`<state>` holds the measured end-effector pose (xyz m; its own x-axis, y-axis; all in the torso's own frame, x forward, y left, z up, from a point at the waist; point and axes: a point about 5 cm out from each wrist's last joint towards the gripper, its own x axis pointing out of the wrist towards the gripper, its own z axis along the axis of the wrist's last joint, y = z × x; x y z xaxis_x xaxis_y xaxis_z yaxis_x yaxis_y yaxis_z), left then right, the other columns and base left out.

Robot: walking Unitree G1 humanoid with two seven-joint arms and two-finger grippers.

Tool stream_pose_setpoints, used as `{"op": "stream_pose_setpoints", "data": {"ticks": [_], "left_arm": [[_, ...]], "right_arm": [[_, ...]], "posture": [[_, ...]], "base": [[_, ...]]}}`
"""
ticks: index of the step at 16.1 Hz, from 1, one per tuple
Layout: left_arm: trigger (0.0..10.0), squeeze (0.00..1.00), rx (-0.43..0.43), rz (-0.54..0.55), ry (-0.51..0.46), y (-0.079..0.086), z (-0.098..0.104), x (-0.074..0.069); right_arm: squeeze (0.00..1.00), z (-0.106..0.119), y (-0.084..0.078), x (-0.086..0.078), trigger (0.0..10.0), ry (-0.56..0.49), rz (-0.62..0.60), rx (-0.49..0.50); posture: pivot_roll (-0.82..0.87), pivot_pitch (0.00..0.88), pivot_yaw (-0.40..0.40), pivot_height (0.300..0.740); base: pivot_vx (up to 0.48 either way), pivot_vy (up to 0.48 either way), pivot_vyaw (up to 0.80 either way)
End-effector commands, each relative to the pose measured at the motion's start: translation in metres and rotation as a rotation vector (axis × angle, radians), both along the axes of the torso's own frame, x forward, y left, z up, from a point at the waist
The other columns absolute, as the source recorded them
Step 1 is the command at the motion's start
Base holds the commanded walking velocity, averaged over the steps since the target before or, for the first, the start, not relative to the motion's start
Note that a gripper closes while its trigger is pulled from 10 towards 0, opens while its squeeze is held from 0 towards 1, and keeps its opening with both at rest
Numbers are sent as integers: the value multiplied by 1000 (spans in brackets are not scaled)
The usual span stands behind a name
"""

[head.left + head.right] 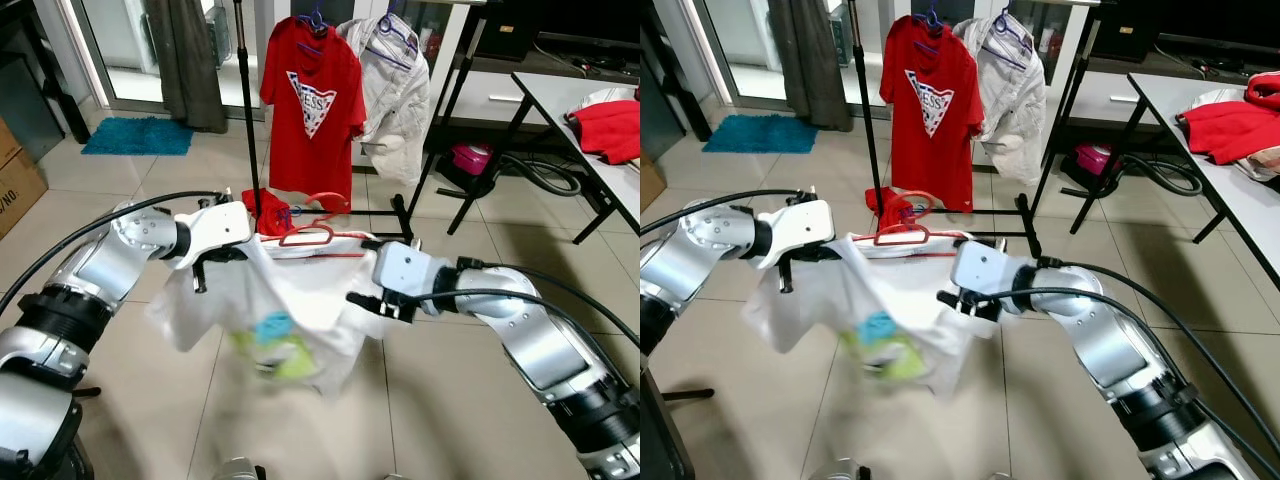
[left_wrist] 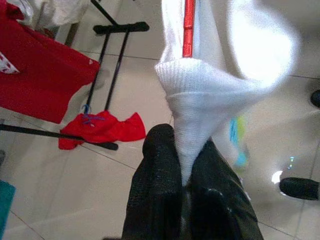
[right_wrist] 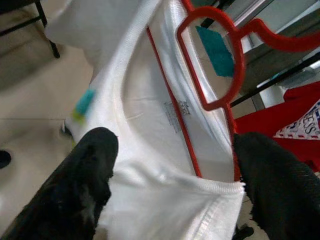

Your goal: Hang hanger

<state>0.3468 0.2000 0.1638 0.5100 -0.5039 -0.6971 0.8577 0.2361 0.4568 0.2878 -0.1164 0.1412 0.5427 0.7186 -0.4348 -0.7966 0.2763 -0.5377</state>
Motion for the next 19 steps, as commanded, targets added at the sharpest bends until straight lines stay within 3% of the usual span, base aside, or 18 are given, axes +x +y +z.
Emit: {"op": "stream_pose_setpoints", "data": {"ticks": [1,4,5,7,8,11,13,15,17,19], "left_arm": [[0,0,-32,-3,-79,0,19,8],[0,0,-40,-49,-106,8,24,7],[0,0,-85,-98,-111,8,26,3],[0,0,-153,-181,-92,6,27,-4],[0,0,-139,-192,-64,12,22,-8],[0,0,-53,-119,-67,26,15,-6],[0,0,-141,23,-125,27,17,2],[0,0,-267,25,-140,13,19,3],[0,0,-316,18,-133,7,19,2],[0,0,-379,12,-104,-4,13,-1]], "right_arm": [[1000,-7,0,-4,10000,19,15,9],[1000,15,-11,5,10000,-22,-63,202],[1000,27,-20,10,10000,-30,-103,279],[1000,37,-33,15,10000,-13,-130,315],[0,44,-46,20,10000,-15,-153,304],[0,42,-56,24,10000,29,-248,285],[0,30,-43,17,10000,187,-380,415],[0,21,-33,19,10000,244,-549,525],[0,18,-24,19,10000,270,-572,546],[0,19,-7,19,10000,305,-615,631]], "posture": [[-62,0,-34,740],[-62,0,-34,740],[-61,0,-30,740],[-61,0,-31,740],[-60,0,-34,740],[-55,0,-44,740],[-47,0,-53,740],[-49,0,-52,740],[-49,0,-52,740],[-50,0,-39,740]], "base": [[0,0,0],[0,0,0],[0,0,0],[0,0,0],[0,0,0],[0,0,0],[0,0,0],[0,0,0],[0,0,0],[0,0,0]]}}
